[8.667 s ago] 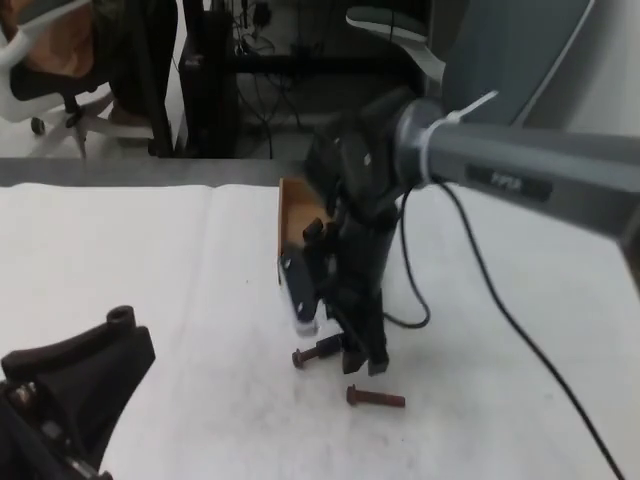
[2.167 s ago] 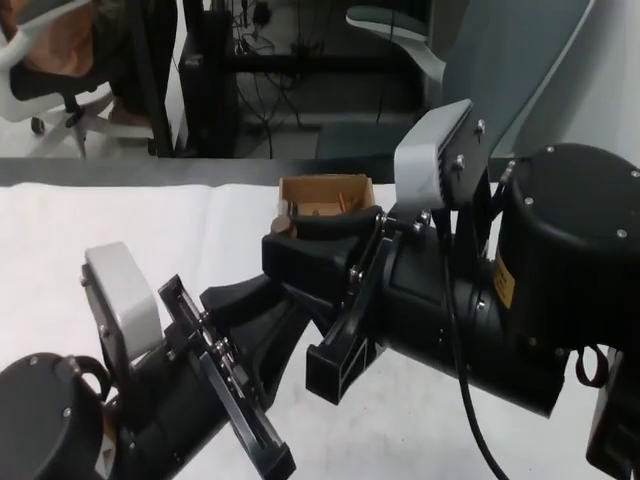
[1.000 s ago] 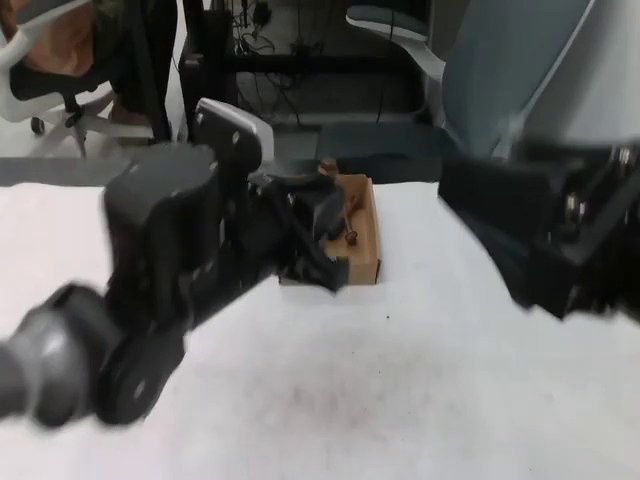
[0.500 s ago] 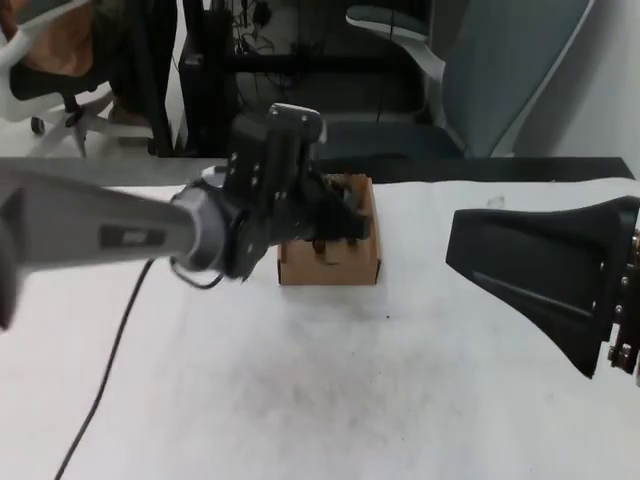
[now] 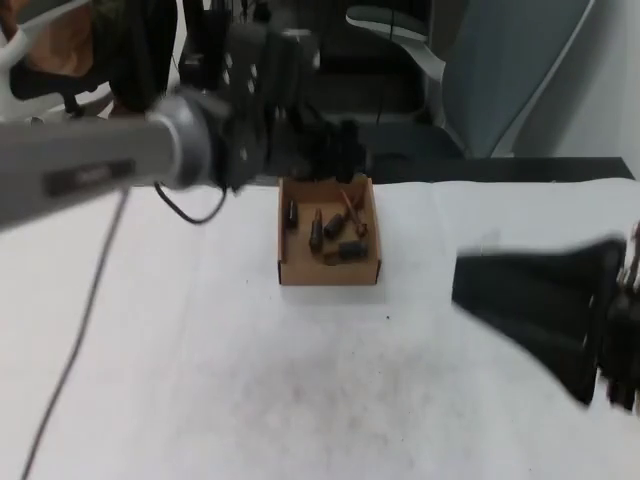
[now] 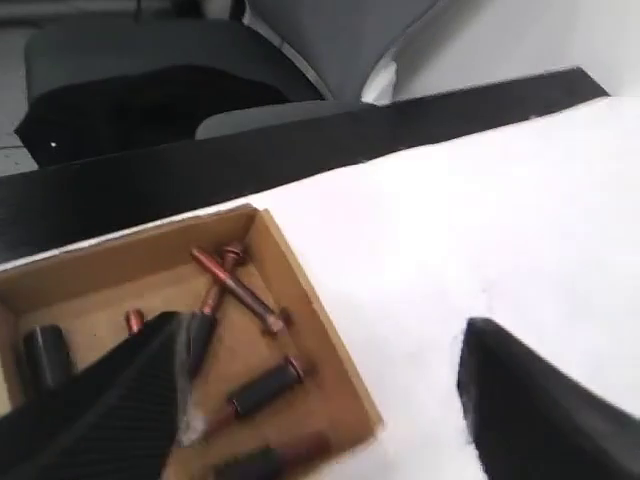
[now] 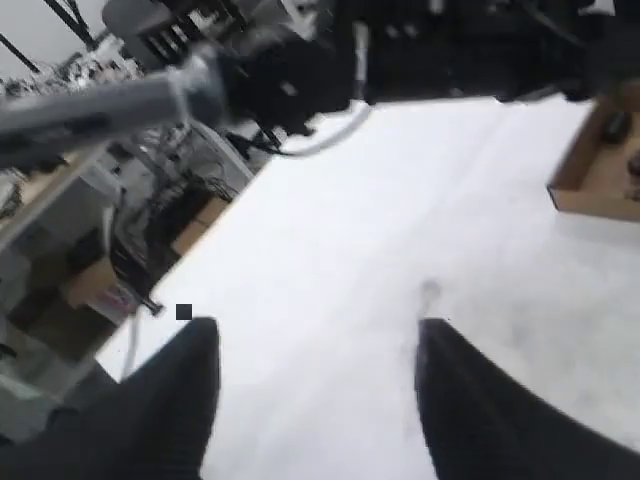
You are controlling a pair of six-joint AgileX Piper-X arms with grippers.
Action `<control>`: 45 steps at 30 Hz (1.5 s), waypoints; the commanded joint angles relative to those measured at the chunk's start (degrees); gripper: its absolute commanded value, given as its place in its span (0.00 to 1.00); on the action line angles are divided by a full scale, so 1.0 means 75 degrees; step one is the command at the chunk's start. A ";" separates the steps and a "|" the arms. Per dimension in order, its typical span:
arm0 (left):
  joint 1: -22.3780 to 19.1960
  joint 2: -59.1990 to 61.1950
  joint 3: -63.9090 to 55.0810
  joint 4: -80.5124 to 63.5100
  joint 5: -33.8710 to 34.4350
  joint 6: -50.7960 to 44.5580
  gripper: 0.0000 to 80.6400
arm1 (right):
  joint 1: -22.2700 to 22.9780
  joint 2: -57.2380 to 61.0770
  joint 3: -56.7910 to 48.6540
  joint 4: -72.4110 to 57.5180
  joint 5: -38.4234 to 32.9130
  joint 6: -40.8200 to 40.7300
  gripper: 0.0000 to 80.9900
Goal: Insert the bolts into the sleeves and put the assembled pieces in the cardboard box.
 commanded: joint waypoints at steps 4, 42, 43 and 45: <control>-0.0006 -0.2403 0.0719 0.1408 0.1026 0.1284 0.01 | 0.0004 -0.0267 -0.0121 0.0786 0.0254 -0.1141 0.01; 0.4965 -1.1372 0.5068 0.1476 0.0399 0.1196 0.02 | -0.4623 -0.1363 -0.0382 -0.0804 0.2079 -0.7900 0.01; 0.4965 -1.1372 0.5068 0.1595 0.0397 0.1297 0.02 | -0.4924 -0.1300 -0.0317 -0.0735 0.1781 -0.7732 0.01; 0.4965 -1.1372 0.5068 0.1847 0.0397 0.1496 0.02 | -0.5447 -0.1166 -0.0122 -0.0673 0.1202 -0.7291 0.01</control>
